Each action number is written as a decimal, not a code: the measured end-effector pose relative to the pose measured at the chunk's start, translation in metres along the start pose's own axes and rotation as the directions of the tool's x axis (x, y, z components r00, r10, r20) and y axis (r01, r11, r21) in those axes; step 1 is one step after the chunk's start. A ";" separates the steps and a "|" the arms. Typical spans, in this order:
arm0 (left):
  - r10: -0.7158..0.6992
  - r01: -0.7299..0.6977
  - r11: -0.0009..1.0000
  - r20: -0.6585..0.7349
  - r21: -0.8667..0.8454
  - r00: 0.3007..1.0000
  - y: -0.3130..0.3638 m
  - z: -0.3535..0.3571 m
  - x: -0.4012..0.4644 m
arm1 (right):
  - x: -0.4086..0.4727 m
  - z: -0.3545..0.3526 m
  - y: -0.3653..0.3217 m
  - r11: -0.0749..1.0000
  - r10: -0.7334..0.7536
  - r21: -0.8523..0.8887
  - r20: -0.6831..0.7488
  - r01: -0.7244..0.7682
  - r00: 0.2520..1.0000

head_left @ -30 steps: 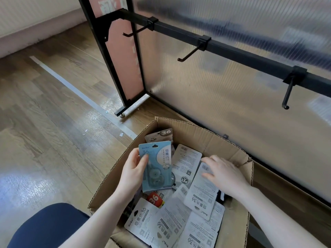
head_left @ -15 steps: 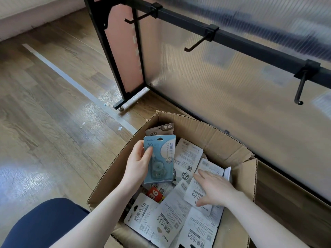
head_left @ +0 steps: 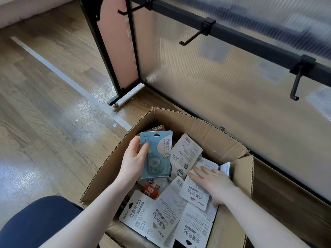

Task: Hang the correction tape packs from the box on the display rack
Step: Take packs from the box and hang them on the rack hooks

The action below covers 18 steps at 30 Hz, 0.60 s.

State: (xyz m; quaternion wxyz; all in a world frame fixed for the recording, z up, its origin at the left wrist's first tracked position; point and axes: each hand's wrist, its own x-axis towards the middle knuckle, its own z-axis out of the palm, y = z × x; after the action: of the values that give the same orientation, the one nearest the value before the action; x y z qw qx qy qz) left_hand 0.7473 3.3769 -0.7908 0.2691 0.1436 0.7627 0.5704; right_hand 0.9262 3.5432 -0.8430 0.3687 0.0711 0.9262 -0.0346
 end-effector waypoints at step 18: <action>0.007 -0.006 1.000 0.032 -0.028 0.999 0.008 0.007 -0.004 | 0.006 0.004 -0.004 0.993 -0.061 -0.108 -0.109 0.049 0.992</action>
State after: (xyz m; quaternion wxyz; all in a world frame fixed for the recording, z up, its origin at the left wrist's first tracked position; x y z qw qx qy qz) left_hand 0.7537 3.3828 -0.7841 0.2815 0.1515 0.7497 0.5795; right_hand 0.9240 3.5397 -0.8506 0.3183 0.0279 0.9476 0.0080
